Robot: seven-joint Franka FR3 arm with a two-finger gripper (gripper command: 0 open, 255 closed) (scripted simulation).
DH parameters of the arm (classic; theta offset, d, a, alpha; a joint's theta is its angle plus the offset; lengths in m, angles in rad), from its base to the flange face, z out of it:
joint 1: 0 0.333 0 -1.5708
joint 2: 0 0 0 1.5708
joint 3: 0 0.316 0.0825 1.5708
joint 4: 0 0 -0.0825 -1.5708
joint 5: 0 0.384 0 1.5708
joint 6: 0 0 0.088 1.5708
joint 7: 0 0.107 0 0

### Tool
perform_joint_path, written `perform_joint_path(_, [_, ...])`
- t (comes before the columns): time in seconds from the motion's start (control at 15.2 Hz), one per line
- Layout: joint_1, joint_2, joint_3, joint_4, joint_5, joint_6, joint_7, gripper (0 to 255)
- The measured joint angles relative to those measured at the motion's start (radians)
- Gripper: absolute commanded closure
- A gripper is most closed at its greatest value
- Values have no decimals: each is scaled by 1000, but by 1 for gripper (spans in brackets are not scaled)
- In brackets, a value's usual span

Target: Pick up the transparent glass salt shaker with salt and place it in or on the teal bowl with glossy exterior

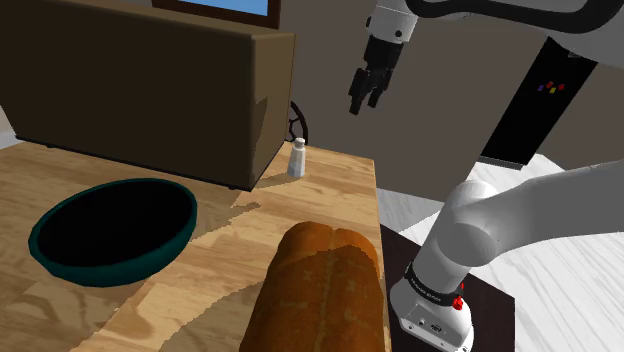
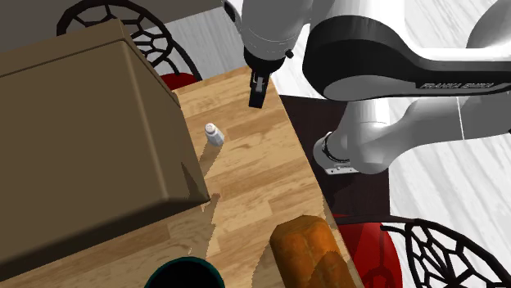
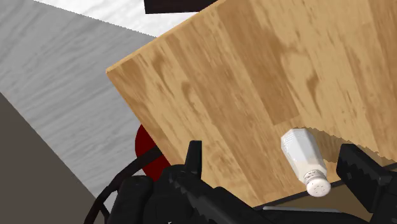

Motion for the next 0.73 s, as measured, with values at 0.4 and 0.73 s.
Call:
perform_joint_path(0.4, [14, 53, 50, -51, 21, 133, 63, 0])
perform_joint_path(0.73, [24, 168, 102, -78, 29, 314, 132, 0])
